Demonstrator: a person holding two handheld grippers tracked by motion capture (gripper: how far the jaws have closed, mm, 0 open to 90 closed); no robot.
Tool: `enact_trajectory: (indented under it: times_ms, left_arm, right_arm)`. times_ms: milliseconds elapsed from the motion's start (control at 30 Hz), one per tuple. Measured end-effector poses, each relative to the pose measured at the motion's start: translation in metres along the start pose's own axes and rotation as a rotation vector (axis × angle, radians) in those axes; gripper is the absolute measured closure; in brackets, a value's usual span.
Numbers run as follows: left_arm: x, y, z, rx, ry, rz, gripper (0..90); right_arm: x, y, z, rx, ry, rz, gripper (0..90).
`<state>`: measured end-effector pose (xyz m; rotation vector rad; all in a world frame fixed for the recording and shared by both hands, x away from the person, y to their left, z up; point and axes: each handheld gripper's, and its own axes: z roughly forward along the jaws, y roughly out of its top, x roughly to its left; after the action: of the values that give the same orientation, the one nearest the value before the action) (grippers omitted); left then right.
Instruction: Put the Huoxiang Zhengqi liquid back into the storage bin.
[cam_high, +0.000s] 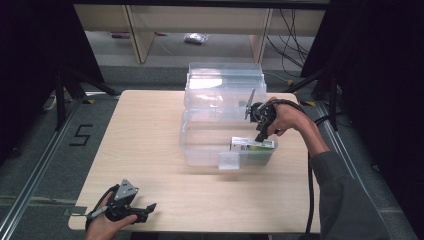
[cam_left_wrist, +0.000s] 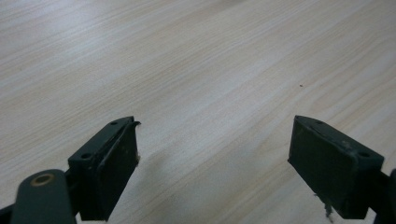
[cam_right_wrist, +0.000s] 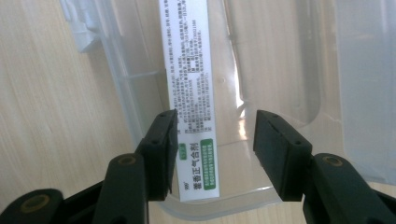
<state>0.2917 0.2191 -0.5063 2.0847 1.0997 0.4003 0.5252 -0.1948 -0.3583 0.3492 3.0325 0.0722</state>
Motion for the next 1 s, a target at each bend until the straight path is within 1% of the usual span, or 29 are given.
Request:
enact_trajectory:
  times_ms: [33,67,100,167,233,267,300,400,433,467,500,533,567,600,667,733,767,800,833,867,900,933,967,1000]
  left_arm:
    - [0.0,0.0,0.0,0.001,0.0,-0.001,15.1]
    - [0.0,0.0,0.0,0.003,0.0,0.001,15.1]
    - [0.0,0.0,0.0,0.001,0.0,0.0,15.1]
    - [0.0,0.0,0.0,0.0,0.0,0.0,15.1]
    - [0.0,0.0,0.0,0.001,0.0,0.0,15.1]
    - [0.0,0.0,0.0,0.001,0.001,0.0,15.1]
    - [0.0,0.0,0.0,0.002,0.001,0.0,15.1]
    - [0.0,0.0,0.0,0.001,0.001,0.001,15.1]
    - [0.0,0.0,0.0,0.001,0.001,0.0,15.1]
    - [0.001,0.0,-0.001,0.009,0.002,0.009,15.1]
    - [0.0,0.0,0.0,0.001,0.001,-0.001,15.1]
    - [0.0,0.0,0.0,0.002,0.001,0.0,15.1]
    - [0.0,0.0,0.0,0.0,-0.001,0.0,15.1]
    - [0.0,0.0,0.0,0.001,0.001,0.0,15.1]
    - [0.0,0.0,0.0,0.002,0.001,0.0,15.1]
    - [0.0,0.0,0.0,0.002,0.001,0.0,15.1]
    - [0.001,0.0,-0.001,0.017,0.003,0.016,15.1]
    - [0.001,0.0,-0.001,0.017,0.002,0.016,15.1]
    - [0.001,0.0,-0.001,0.016,0.002,0.015,15.1]
    - [0.0,0.0,0.0,0.002,0.0,0.0,15.1]
    - [0.0,0.0,0.0,0.003,0.0,0.001,15.1]
    - [0.0,0.0,0.0,0.003,0.0,0.001,15.1]
    - [0.0,0.0,0.0,0.003,0.0,0.001,15.1]
    - [0.0,0.0,0.0,0.003,0.0,0.002,15.1]
  right_arm:
    - [0.001,-0.001,-0.001,-0.002,-0.009,0.02,50.4]
    - [0.001,-0.001,0.0,-0.006,0.002,0.024,49.6]
    - [0.0,-0.002,0.0,-0.013,0.0,0.018,48.9]
    - [0.001,-0.003,0.0,-0.018,0.0,0.024,48.1]
    - [0.002,-0.004,0.0,-0.03,-0.011,0.043,47.0]
    - [0.001,-0.004,-0.001,-0.036,-0.005,0.041,46.4]
    - [0.001,-0.005,-0.001,-0.048,-0.006,0.05,46.0]
    - [0.003,-0.006,-0.003,-0.059,-0.02,0.076,44.5]
    - [0.002,-0.006,-0.004,-0.07,-0.024,0.072,43.9]
    - [0.002,-0.007,-0.005,-0.082,-0.027,0.083,42.9]
    - [0.003,-0.007,-0.006,-0.091,-0.026,0.112,41.6]
    - [0.003,-0.007,-0.006,-0.105,-0.025,0.13,40.9]
    - [0.005,-0.006,-0.006,-0.126,-0.015,0.165,40.7]
    - [0.005,-0.007,-0.006,-0.148,-0.004,0.173,39.7]
    - [0.007,-0.007,-0.006,-0.163,-0.01,0.19,38.5]
    - [0.008,-0.008,-0.006,-0.171,-0.026,0.191,37.8]
    - [0.009,-0.008,-0.006,-0.165,-0.035,0.206,37.6]
    - [0.01,-0.008,-0.006,-0.175,-0.035,0.214,37.2]
    - [0.011,-0.008,-0.007,-0.177,-0.035,0.222,36.6]
    - [0.015,-0.008,-0.007,-0.186,-0.033,0.255,35.7]
    - [0.013,-0.008,-0.006,-0.194,-0.04,0.225,35.3]
    - [0.015,-0.008,-0.007,-0.183,-0.041,0.243,35.1]
    - [0.016,-0.008,-0.007,-0.184,-0.043,0.257,34.8]
    - [0.016,-0.008,-0.007,-0.206,-0.053,0.234,34.5]
